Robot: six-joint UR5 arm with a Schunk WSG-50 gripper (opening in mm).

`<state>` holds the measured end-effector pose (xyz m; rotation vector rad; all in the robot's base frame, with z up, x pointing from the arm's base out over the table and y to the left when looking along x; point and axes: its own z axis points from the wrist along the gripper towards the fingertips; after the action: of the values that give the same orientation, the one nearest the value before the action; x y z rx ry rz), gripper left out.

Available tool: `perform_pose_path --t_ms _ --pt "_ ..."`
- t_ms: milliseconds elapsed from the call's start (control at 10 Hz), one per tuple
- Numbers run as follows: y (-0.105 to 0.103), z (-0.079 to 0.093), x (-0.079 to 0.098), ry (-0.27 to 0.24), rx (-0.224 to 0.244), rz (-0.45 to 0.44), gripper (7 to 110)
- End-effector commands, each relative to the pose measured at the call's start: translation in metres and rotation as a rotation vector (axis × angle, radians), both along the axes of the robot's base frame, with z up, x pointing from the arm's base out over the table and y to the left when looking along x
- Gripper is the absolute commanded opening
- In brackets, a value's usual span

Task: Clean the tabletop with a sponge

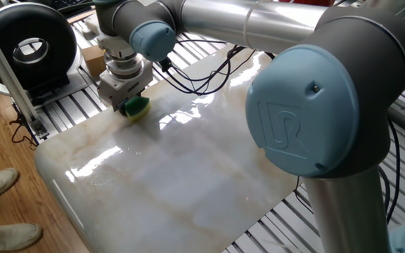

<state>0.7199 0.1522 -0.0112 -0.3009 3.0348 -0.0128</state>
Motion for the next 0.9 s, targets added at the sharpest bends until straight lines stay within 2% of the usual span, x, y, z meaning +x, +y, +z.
perform_pose_path --t_ms 0,800 --pt "0.007 0.001 -0.002 0.001 0.012 -0.017 7" --pt "0.025 0.001 -0.006 0.002 0.029 -0.033 7"
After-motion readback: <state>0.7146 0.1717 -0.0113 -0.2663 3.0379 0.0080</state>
